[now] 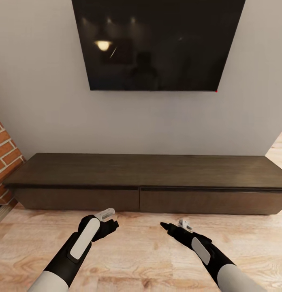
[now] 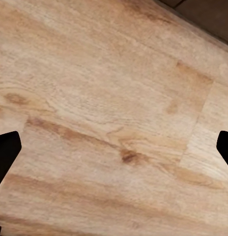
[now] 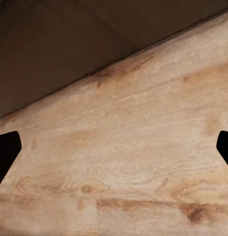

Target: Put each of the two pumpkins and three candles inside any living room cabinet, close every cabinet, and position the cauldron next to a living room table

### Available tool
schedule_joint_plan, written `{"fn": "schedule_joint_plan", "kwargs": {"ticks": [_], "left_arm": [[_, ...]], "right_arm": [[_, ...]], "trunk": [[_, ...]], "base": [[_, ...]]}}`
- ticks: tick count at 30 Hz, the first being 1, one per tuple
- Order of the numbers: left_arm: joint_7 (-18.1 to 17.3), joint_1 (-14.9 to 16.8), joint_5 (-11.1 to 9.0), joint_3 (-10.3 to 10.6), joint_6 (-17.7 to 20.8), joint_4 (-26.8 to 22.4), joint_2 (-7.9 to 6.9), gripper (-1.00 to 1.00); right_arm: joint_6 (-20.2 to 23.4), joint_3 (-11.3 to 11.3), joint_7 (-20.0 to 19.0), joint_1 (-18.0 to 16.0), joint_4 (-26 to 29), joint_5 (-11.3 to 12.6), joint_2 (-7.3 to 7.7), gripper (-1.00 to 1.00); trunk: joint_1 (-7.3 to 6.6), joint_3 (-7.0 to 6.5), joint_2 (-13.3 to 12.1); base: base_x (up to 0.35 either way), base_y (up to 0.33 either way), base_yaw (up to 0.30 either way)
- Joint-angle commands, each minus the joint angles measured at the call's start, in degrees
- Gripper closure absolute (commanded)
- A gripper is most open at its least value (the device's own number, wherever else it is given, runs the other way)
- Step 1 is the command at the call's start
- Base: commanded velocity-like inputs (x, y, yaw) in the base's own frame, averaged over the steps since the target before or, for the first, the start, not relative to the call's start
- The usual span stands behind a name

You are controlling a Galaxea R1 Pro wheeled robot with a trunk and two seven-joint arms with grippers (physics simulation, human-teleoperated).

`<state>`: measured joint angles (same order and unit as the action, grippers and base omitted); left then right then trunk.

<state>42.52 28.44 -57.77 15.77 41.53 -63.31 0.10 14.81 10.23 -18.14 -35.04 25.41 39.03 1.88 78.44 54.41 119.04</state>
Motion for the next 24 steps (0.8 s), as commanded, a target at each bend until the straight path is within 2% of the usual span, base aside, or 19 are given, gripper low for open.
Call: {"fn": "schedule_joint_plan", "kwargs": {"ticks": [1, 2, 3, 5, 7, 8, 11, 13, 17, 24], "left_arm": [[0.57, 0.02, -0.53, 0.06, -0.01, -0.06, -0.01, -1.00], [0.56, 0.02, -0.52, 0.06, -0.02, -0.09, -0.01, -1.00], [0.56, 0.02, -0.51, 0.06, -0.02, -0.10, -0.01, -1.00], [0.55, 0.02, -0.42, 0.05, -0.04, -0.12, -0.01, -1.00], [0.55, 0.03, -0.38, 0.01, -0.04, -0.14, -0.23, -1.00], [0.53, 0.03, -0.40, 0.02, -0.04, -0.14, -0.44, -1.00], [0.24, 0.04, -0.59, 0.04, -0.10, -0.41, -2.41, -1.00], [-0.55, 0.04, -0.60, 0.05, -0.12, -0.32, -3.07, -1.00], [-1.39, 0.04, -0.51, 0.05, -0.18, -0.18, -3.45, -1.00], [-1.55, 0.04, -0.56, 0.05, -0.22, -0.15, -3.52, -1.00]], "right_arm": [[1.32, 0.23, -0.58, 0.00, 1.36, 0.51, 0.74, -1.00], [3.64, 0.09, -1.72, 0.02, 3.70, 0.75, 2.12, -1.00], [4.85, 0.01, -2.35, 0.03, 4.75, 0.86, 2.85, -1.00], [9.34, -0.46, -6.00, 0.04, 7.52, 1.75, 5.91, -1.00], [12.27, -2.41, -11.29, 0.05, 8.68, 4.14, 8.94, -1.00], [12.81, -2.99, -12.61, 0.05, 8.84, 4.72, 9.66, -1.00], [15.16, -5.26, -18.96, 0.05, 9.31, 6.90, 12.75, -1.00], [16.25, -5.81, -21.35, 0.06, 9.49, 7.63, 13.55, -1.00], [17.56, -5.95, -24.86, 0.06, 10.36, 8.07, 14.02, -1.00], [19.84, -5.77, -27.40, 0.06, 14.49, 7.45, 14.16, -1.00]], "trunk": [[0.22, 0.24, 0.44], [0.44, 0.42, 0.84], [0.66, 0.60, 1.24], [1.10, 0.96, 2.04], [1.54, 1.31, 2.84], [1.76, 1.49, 3.24], [2.42, 2.03, 4.45], [2.85, 2.39, 5.25], [3.73, 3.11, 6.85], [5.27, 4.37, 9.66]], "base": [[0.000, 0.000, 0.000], [0.000, 0.000, 0.000], [0.000, 0.000, 0.000], [0.000, 0.000, 0.000], [0.000, 0.000, 0.000], [0.000, 0.000, 0.000], [0.000, 0.000, 0.000], [0.000, 0.000, 0.000], [0.000, 0.000, 0.000], [0.000, 0.000, 0.000]]}}
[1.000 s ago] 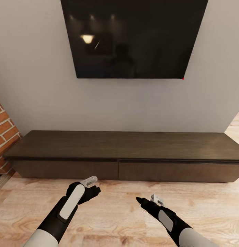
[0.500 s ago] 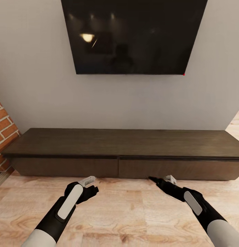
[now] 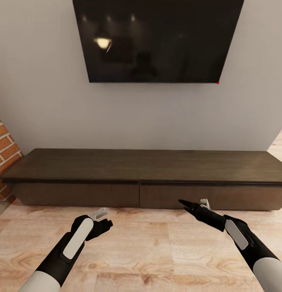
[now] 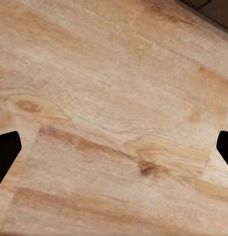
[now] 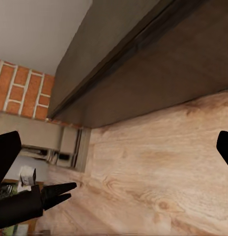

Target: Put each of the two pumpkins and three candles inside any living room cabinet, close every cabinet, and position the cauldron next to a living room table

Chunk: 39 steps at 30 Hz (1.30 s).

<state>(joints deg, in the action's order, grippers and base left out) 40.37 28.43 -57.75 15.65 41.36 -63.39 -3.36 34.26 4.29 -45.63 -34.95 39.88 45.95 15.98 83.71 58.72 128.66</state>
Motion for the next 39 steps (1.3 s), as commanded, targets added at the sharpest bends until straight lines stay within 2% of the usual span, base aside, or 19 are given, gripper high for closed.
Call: {"fn": "schedule_joint_plan", "kwargs": {"ticks": [1, 4, 7, 9, 11, 12, 15, 18, 23, 25, 28, 29, 30, 31, 32, 35, 36, 39], "left_arm": [[0.59, 0.04, -0.59, 0.17, -0.05, -0.07, -0.06, -1.00], [0.59, 0.04, -0.59, 0.17, -0.05, -0.07, -0.06, -1.00], [0.58, 0.04, -0.55, 0.17, -0.02, -0.07, -0.06, -1.00], [0.58, 0.04, -0.53, 0.17, 0.02, -0.07, -0.06, -1.00], [0.58, 0.04, -0.52, 0.17, 0.03, -0.07, -0.06, -1.00], [0.58, 0.04, -0.52, 0.17, 0.03, -0.07, -0.06, -1.00], [0.65, 0.04, -0.47, 0.17, 0.01, -0.07, -0.08, -1.00], [0.72, 0.04, -0.41, 0.17, -0.21, -0.07, -0.07, -1.00], [0.53, 0.04, -0.68, 0.09, -0.30, -0.06, -0.06, -1.00], [-0.93, 0.04, -1.78, -0.31, -0.33, -0.05, -0.08, -1.00], [-6.92, 0.03, -5.41, -2.66, -0.16, -0.01, -0.55, -1.00], [-8.20, 0.01, -5.91, -3.07, -0.12, 0.00, -0.86, -1.00], [-12.30, -0.06, -7.00, -4.05, -0.04, 0.01, -2.45, -1.00], [-13.79, -0.07, -7.25, -4.26, -0.03, 0.01, -3.11, -1.00], [-17.10, -0.12, -7.68, -4.57, 0.00, 0.01, -4.44, -1.00], [-29.09, -0.30, -9.35, -4.96, 0.09, 0.03, -7.79, -1.00], [-31.20, -0.32, -9.62, -4.99, 0.10, 0.10, -8.26, -1.00], [-42.19, -0.59, -10.58, -5.28, -0.28, 3.68, -10.45, -1.00]], "right_arm": [[0.83, 0.21, 0.00, 0.00, 1.04, 0.47, 0.08, -1.00], [1.48, 0.41, -0.11, 0.08, 4.06, 0.33, 0.11, -1.00], [2.84, 1.67, 0.13, 0.06, 9.53, -0.22, 0.12, -1.00], [5.09, 2.30, 1.16, 0.17, 18.76, -1.57, 0.11, -1.00], [8.10, 2.47, 4.60, 0.95, 28.84, -3.24, 0.11, -1.00], [9.02, 2.46, 5.98, 1.23, 31.27, -3.61, 0.11, -1.00], [14.20, 2.43, 14.97, 2.30, 41.42, -4.46, 0.07, -1.00], [15.93, 2.44, 19.45, 3.13, 43.72, -4.69, -0.33, -1.00], [16.59, 2.42, 20.88, 3.43, 44.64, -4.74, -0.49, -1.00], [16.77, 2.40, 20.97, 3.46, 44.97, -4.70, -0.50, -1.00], [16.97, 2.40, 20.92, 3.48, 45.14, -4.66, -0.51, -1.00], [17.03, 2.40, 20.88, 3.48, 45.15, -4.65, -0.51, -1.00], [17.21, 2.39, 20.80, 3.48, 45.22, -4.61, -0.51, -1.00], [17.27, 2.39, 20.78, 3.48, 45.23, -4.60, -0.51, -1.00], [17.35, 2.39, 20.74, 3.48, 45.25, -4.58, -0.48, -1.00], [17.47, 2.39, 20.69, 3.48, 45.28, -4.53, -0.46, -1.00], [17.48, 2.39, 20.67, 3.48, 45.28, -4.52, -0.47, -1.00], [17.50, 2.45, 20.62, 3.48, 45.40, -4.44, -0.50, -1.00]], "trunk": [[0.22, 0.24, 0.44], [0.87, 0.77, 1.64], [1.53, 1.31, 2.85], [1.97, 1.67, 3.65], [2.41, 2.03, 4.45], [2.63, 2.21, 4.85], [3.29, 2.75, 6.05], [3.95, 3.29, 7.26], [5.05, 4.19, 9.26], [5.49, 4.54, 10.06], [6.15, 5.08, 11.27], [6.37, 5.26, 11.67], [6.59, 5.44, 12.07], [6.81, 5.62, 12.47], [7.02, 5.80, 12.87], [7.68, 6.34, 14.07], [7.90, 6.52, 14.48], [8.03, 7.17, 14.62]], "base": [[0.000, 0.000, 0.000], [0.000, 0.000, 0.000], [0.000, 0.000, 0.000], [0.000, 0.000, 0.000], [0.000, 0.000, 0.000], [0.000, 0.000, 0.000], [0.000, 0.000, 0.000], [0.000, 0.000, 0.000], [0.000, 0.000, 0.000], [0.000, 0.000, 0.000], [0.000, 0.000, 0.000], [0.000, 0.000, 0.000], [0.000, 0.000, 0.000], [0.000, 0.000, 0.000], [0.000, 0.000, 0.000], [0.000, 0.000, 0.000], [0.000, 0.000, 0.000], [0.000, 0.000, 0.000]]}}
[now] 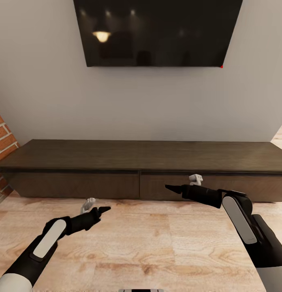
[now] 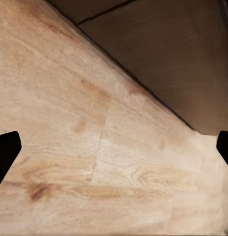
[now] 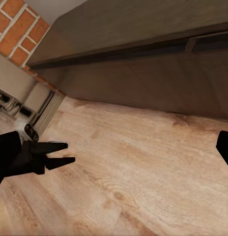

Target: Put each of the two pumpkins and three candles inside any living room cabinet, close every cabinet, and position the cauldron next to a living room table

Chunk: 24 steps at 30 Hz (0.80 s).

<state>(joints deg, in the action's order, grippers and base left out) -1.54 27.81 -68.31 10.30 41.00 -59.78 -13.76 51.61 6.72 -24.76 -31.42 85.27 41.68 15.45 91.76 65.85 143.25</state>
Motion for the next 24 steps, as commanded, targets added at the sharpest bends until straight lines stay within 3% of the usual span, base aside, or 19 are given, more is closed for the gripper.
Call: {"fn": "schedule_joint_plan", "kwargs": {"ticks": [1, 4, 7, 11, 16, 18, 24], "left_arm": [[-4.00, -0.04, -0.20, -1.05, -0.18, 3.63, -0.49, -1.00], [-7.44, -0.09, -0.30, -6.23, -0.43, 7.74, -0.70, -1.00], [-8.79, -0.11, -0.43, -13.66, -0.38, 9.07, -0.67, -1.00], [-9.44, -0.12, -0.62, -18.21, -0.25, 9.45, -0.54, -1.00], [-12.58, -0.08, -0.55, -19.41, -0.50, 9.50, 0.66, -1.00], [-13.38, -0.05, -0.22, -19.45, -0.87, 9.61, 2.13, -1.00], [-14.09, -0.02, -0.07, -19.41, -4.81, 9.54, 3.84, -1.00]], "right_arm": [[0.16, 0.03, -0.27, -0.04, 0.04, -0.14, 0.02, -1.00], [0.16, 0.10, -0.28, -0.04, 0.07, -0.12, 0.02, -1.00], [0.10, 0.16, -0.25, -0.04, 0.05, -0.17, 0.02, -1.00], [0.10, 0.10, -0.28, -0.04, 0.09, -0.17, 0.08, -1.00], [0.09, 0.14, -0.29, -0.04, 0.08, -0.16, 0.05, -1.00], [0.08, 0.19, -0.29, -0.04, 0.08, -0.15, 0.03, -1.00], [0.07, 0.22, -0.29, -0.04, 0.08, -0.19, 0.07, -1.00]], "trunk": [[-0.02, 0.05, 0.03], [-0.02, 0.05, 0.03], [-0.02, 0.05, 0.03], [-0.02, 0.05, 0.03], [-0.02, 0.05, 0.03], [-0.02, 0.05, 0.03], [-0.02, 0.05, 0.03]], "base": [[0.000, 0.000, 0.000], [0.000, 0.000, 0.000], [0.000, 0.000, 0.000], [0.000, 0.000, 0.000], [0.000, 0.000, 0.000], [0.000, 0.000, 0.000], [0.000, 0.000, 0.000]]}}
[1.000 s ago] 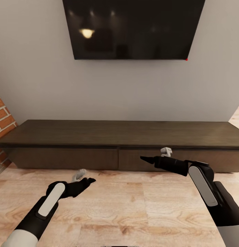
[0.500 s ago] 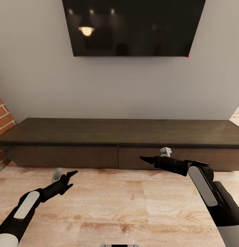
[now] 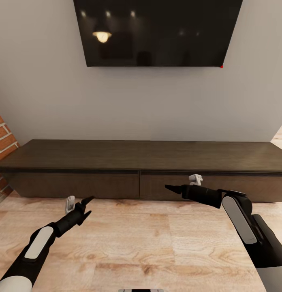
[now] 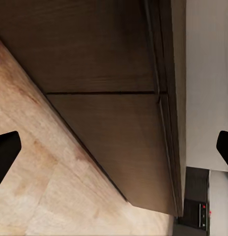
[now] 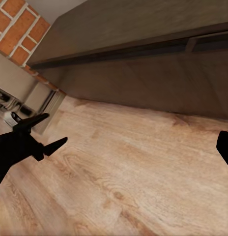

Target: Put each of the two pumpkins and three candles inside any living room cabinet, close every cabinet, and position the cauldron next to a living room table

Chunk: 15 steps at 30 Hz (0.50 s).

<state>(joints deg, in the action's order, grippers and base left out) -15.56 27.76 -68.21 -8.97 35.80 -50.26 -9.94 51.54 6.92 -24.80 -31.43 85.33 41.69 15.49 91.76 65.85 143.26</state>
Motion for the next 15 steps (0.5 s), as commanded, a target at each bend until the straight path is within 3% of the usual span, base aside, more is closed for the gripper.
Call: {"fn": "schedule_joint_plan", "kwargs": {"ticks": [1, 6, 11, 15], "left_arm": [[-0.13, 0.04, -0.16, -0.12, -0.07, -0.06, 0.11, -1.00], [-0.38, 0.04, -0.46, -0.20, -1.42, 0.26, 0.40, -1.00], [-0.49, 0.02, -0.65, -0.27, -5.69, 0.47, 1.14, -1.00], [-3.47, 0.02, -0.62, -0.33, -6.53, 0.51, 1.13, -1.00]], "right_arm": [[0.13, 0.02, -0.25, -0.04, 0.00, -0.20, 0.04, -1.00], [0.08, 0.13, -0.26, -0.04, 0.01, -0.18, 0.00, -1.00], [0.06, -0.04, -0.30, -0.04, -0.06, -0.22, 0.05, -1.00], [0.06, -0.02, -0.33, -0.04, -0.01, -0.20, 0.06, -1.00]], "trunk": [[-0.01, 0.05, 0.02], [-0.01, 0.05, 0.02], [-0.01, 0.05, 0.02], [-0.01, 0.05, 0.02]], "base": [[0.000, 0.000, 0.000], [0.000, 0.000, 0.000], [0.061, 0.000, 0.000], [0.166, 0.000, 0.000]]}}
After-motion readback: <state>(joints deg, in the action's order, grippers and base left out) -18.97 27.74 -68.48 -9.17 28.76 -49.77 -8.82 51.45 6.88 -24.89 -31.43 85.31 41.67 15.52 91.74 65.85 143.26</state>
